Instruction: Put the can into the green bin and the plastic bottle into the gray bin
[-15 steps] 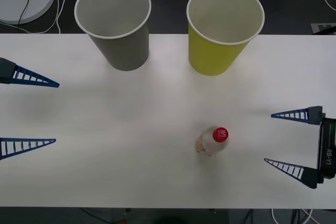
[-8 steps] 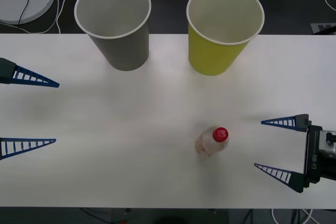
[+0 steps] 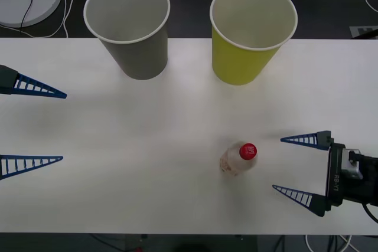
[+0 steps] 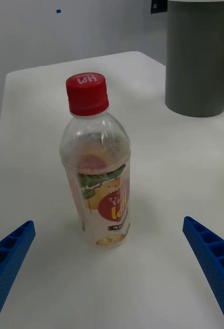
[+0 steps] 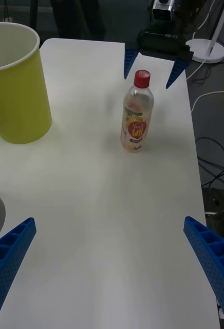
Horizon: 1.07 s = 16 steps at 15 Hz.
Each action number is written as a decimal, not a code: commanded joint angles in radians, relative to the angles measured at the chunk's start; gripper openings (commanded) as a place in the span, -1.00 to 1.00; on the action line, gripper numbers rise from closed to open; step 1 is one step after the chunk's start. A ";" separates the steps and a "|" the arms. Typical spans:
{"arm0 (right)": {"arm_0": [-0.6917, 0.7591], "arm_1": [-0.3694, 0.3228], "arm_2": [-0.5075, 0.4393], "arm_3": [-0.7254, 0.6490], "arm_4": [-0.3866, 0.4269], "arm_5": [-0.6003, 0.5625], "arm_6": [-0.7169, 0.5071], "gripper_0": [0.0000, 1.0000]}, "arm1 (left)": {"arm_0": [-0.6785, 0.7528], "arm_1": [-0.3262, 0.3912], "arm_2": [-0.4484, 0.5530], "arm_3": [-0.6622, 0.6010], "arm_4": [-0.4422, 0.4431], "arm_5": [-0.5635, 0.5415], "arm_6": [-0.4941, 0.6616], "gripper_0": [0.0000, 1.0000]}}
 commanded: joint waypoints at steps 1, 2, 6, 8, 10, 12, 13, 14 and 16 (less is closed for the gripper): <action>-0.015 0.016 0.018 0.000 0.005 0.011 0.003 1.00 | 0.000 0.000 0.000 0.000 0.000 0.000 0.000 1.00; -0.021 0.026 0.023 0.000 0.016 0.016 -0.002 1.00 | 0.000 0.000 0.000 0.000 0.000 0.000 0.000 1.00; -0.055 0.046 0.056 0.023 0.023 0.029 0.001 1.00 | 0.000 0.000 0.000 0.000 0.000 0.000 0.000 1.00; -0.084 0.060 0.081 0.057 0.023 0.029 0.006 1.00 | 0.000 0.000 0.000 0.000 0.000 0.000 0.000 1.00; -0.107 0.071 0.113 0.072 0.023 0.031 0.014 1.00 | 0.000 0.000 0.000 0.000 0.000 0.000 0.000 1.00; -0.118 0.078 0.139 0.072 0.023 0.039 0.018 1.00 | 0.000 0.000 0.000 0.000 0.000 0.000 0.000 1.00; -0.124 0.083 0.155 0.072 0.023 0.042 0.021 1.00 | 0.000 0.000 0.000 0.000 0.000 0.000 0.000 1.00; -0.132 0.088 0.167 0.072 0.023 0.045 0.027 1.00 | 0.000 0.000 0.000 0.000 0.000 0.000 0.000 1.00; -0.141 0.095 0.185 0.072 0.025 0.054 0.032 1.00 | 0.000 0.000 0.000 0.000 0.000 0.000 0.000 1.00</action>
